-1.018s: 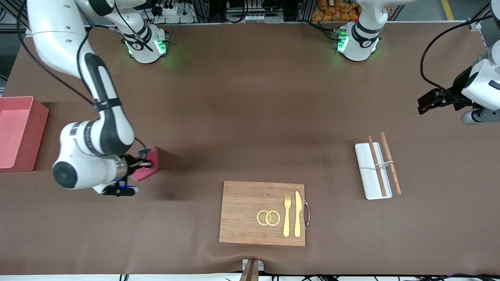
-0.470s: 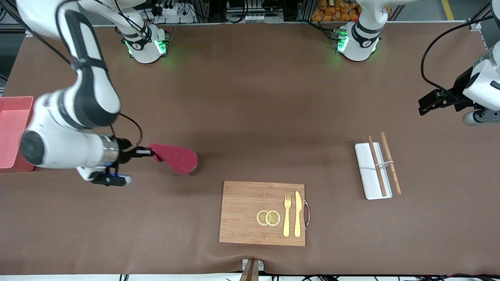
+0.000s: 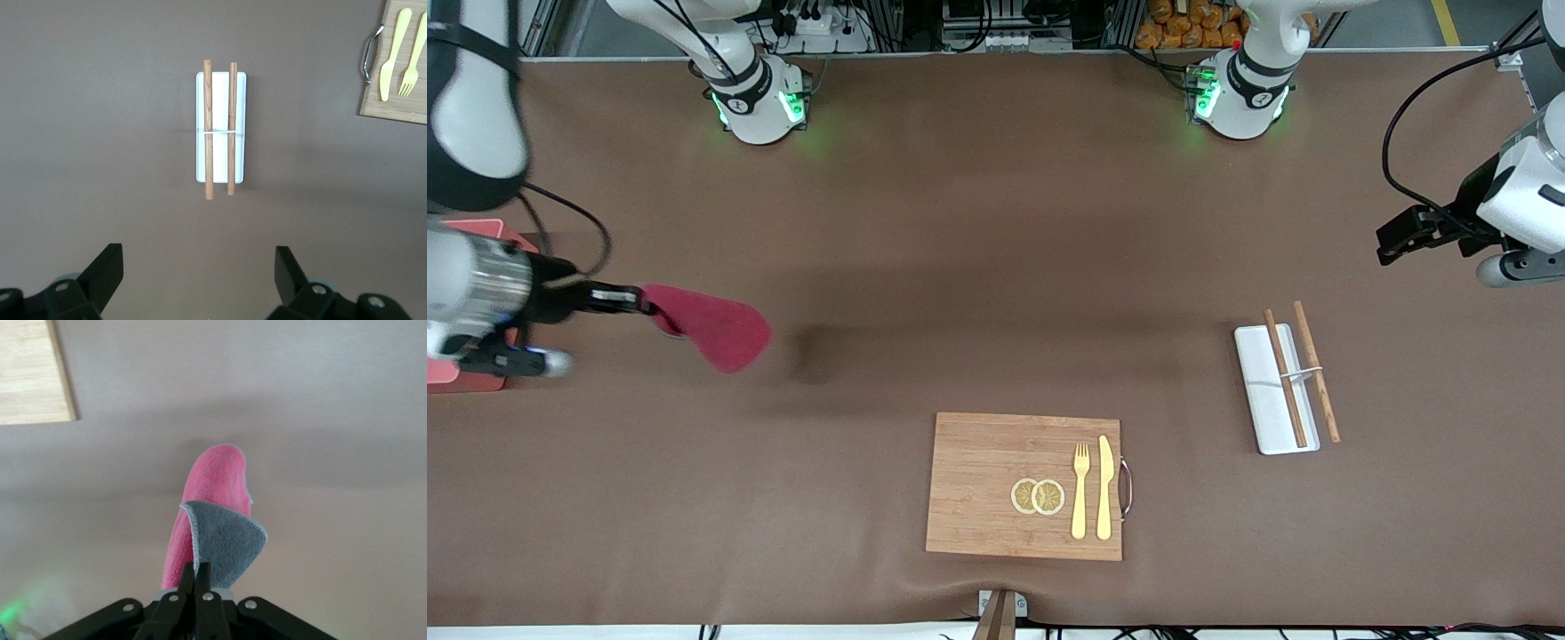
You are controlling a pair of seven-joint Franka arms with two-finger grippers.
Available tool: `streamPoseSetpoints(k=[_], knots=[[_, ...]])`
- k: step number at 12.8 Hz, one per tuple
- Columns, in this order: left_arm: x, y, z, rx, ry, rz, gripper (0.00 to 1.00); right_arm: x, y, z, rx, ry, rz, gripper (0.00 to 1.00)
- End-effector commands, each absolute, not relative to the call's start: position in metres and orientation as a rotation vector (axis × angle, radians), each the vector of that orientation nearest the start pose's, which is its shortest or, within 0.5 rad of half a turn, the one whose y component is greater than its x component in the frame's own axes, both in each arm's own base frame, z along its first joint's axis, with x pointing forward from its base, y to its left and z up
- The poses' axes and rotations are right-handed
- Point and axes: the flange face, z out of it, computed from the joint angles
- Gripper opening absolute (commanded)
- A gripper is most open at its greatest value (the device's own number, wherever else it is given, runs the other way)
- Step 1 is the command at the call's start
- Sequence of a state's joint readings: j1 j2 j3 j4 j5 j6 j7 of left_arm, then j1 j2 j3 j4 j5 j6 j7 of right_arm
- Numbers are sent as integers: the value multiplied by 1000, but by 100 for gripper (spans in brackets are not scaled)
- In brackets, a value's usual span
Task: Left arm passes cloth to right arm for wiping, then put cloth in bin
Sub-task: 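Drop the cloth into the pink bin with the right gripper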
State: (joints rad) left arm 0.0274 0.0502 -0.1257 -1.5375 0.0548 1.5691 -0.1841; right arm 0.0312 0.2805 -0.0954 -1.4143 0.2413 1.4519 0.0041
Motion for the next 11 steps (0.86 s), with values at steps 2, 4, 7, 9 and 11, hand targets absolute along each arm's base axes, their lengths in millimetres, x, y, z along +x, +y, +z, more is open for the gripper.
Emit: streamPoseSetpoints(k=[2, 4, 7, 9, 11], knots=[[562, -52, 620, -3104, -96, 6, 100, 599, -116, 556, -2982, -13, 330, 0], [562, -52, 621, -3104, -93, 4, 100, 578, -196, 554, -3018, -85, 339, 0], [562, -51, 620, -3104, -96, 6, 100, 540, -307, 558, -3093, -131, 352, 0], [559, -50, 624, -3103, -101, 2, 100, 519, -354, 560, -3185, -123, 398, 0], [557, -51, 625, -3102, -101, 9, 100, 511, -386, 557, -3291, -101, 461, 0]])
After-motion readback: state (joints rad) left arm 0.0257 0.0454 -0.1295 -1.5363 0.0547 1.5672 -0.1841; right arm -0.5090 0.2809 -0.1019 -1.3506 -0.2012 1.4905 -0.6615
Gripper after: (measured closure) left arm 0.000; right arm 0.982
